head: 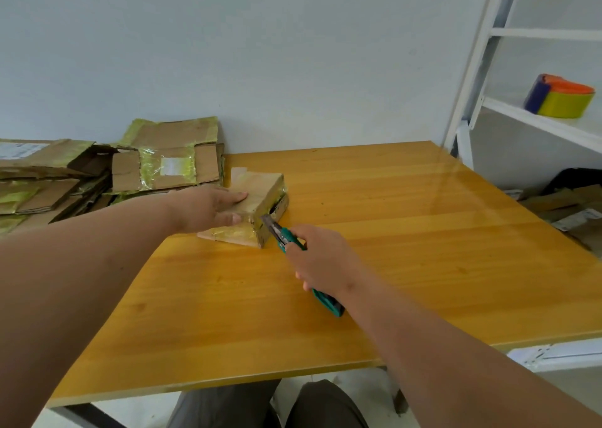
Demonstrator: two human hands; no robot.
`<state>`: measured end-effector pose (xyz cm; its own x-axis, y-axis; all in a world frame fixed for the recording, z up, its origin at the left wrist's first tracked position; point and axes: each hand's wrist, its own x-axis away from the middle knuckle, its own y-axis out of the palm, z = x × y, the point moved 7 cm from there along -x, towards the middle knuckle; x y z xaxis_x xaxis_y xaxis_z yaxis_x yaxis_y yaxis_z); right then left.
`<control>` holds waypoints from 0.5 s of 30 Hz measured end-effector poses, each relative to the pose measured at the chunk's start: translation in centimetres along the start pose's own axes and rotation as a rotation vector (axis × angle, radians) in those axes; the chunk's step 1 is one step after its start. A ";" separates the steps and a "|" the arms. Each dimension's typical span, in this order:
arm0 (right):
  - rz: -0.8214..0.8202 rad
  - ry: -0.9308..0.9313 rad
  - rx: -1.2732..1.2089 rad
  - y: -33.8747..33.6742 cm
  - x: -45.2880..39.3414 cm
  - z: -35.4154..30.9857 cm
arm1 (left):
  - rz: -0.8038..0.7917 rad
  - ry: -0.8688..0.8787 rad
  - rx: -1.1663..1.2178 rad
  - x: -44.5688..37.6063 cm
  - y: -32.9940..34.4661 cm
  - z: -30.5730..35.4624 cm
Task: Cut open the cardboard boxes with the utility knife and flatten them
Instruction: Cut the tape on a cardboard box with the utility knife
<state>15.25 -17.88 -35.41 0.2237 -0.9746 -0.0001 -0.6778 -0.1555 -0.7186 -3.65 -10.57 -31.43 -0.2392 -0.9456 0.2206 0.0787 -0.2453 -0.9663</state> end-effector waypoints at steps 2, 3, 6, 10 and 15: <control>0.068 -0.110 0.211 -0.3 -0.1 -0.3 | 0.021 -0.028 -0.040 -0.4 -0.2 0.2; 0.108 -0.139 0.275 -0.4 -0.1 -0.3 | 0.036 -0.044 -0.045 -0.6 -0.3 0.4; 0.234 -0.179 0.385 -1.0 -0.3 -0.1 | 0.119 -0.075 -0.057 -1.2 -1.2 0.9; 0.376 -0.183 0.390 -1.5 -0.5 -0.1 | 0.136 -0.077 -0.060 -1.4 -1.6 1.7; 0.433 -0.178 0.413 -1.7 -0.5 -0.4 | 0.125 -0.083 0.030 -1.8 -1.3 1.5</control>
<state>16.02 -17.17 -33.89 0.1267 -0.8879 -0.4422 -0.4143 0.3577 -0.8369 -1.86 -8.86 -30.37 -0.1448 -0.9833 0.1099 0.1322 -0.1293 -0.9827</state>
